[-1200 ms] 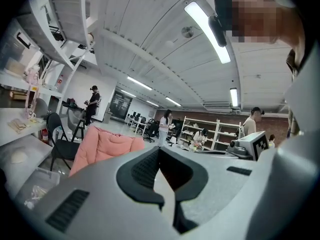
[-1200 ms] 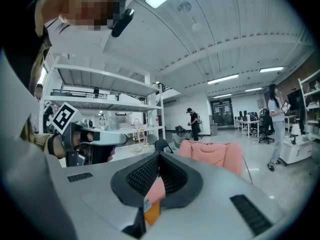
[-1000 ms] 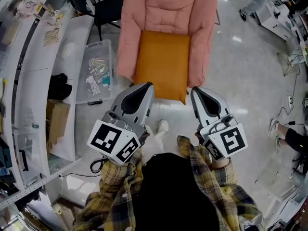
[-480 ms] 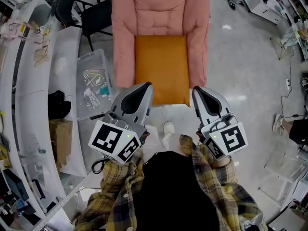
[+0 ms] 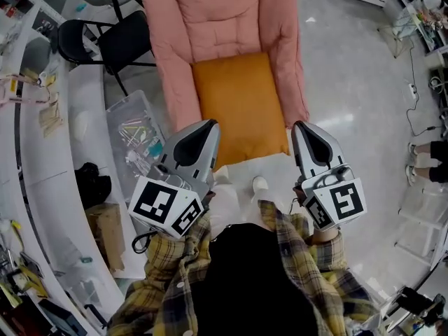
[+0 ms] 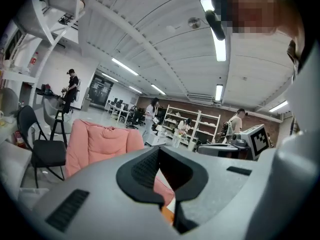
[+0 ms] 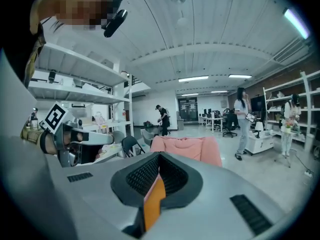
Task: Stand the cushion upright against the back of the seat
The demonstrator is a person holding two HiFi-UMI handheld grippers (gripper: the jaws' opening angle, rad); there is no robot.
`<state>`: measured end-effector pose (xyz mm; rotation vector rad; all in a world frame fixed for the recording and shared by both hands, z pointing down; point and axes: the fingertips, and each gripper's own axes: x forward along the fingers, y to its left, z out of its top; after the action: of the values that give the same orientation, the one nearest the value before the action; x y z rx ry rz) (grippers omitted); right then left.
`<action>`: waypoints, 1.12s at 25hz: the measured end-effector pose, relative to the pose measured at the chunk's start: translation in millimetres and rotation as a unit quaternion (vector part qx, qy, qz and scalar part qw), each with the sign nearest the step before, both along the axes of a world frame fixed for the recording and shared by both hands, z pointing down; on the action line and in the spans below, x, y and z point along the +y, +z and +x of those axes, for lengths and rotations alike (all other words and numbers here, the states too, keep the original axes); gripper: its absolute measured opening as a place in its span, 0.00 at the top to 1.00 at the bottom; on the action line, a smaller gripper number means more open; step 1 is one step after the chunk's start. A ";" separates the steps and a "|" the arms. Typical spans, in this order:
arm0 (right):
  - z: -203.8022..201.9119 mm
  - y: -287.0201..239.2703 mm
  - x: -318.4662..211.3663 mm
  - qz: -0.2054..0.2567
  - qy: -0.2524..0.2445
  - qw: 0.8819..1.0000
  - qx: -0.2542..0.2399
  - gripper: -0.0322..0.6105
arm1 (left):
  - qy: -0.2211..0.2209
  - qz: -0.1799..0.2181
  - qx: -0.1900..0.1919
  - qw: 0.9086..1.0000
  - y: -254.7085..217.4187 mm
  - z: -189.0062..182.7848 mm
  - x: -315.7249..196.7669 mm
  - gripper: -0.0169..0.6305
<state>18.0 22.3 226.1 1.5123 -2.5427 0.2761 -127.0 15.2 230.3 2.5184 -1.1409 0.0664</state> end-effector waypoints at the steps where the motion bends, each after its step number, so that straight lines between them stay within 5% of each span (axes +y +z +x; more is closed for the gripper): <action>1: -0.2 3.6 -6.2 -0.004 0.010 1.000 0.003 0.92 | 0.009 -0.007 -0.001 1.000 6.0 -1.0 -6.8 0.97; 9: 11.5 50.1 -17.7 -0.042 0.042 0.998 0.036 0.92 | 0.047 -0.057 -0.013 0.997 61.2 10.5 -17.2 0.97; 18: 38.4 113.1 -29.6 -0.075 0.046 0.995 0.035 0.92 | 0.040 -0.108 -0.054 0.992 138.5 25.5 -25.6 0.97; 28: 69.7 217.7 -38.6 -0.171 0.022 0.985 0.016 0.91 | 0.033 -0.185 -0.065 0.980 230.6 37.3 -22.6 0.96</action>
<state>87.8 -16.2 443.8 1.4264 -2.2906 0.6520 -89.7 -7.4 460.9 2.2424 -0.9866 0.4262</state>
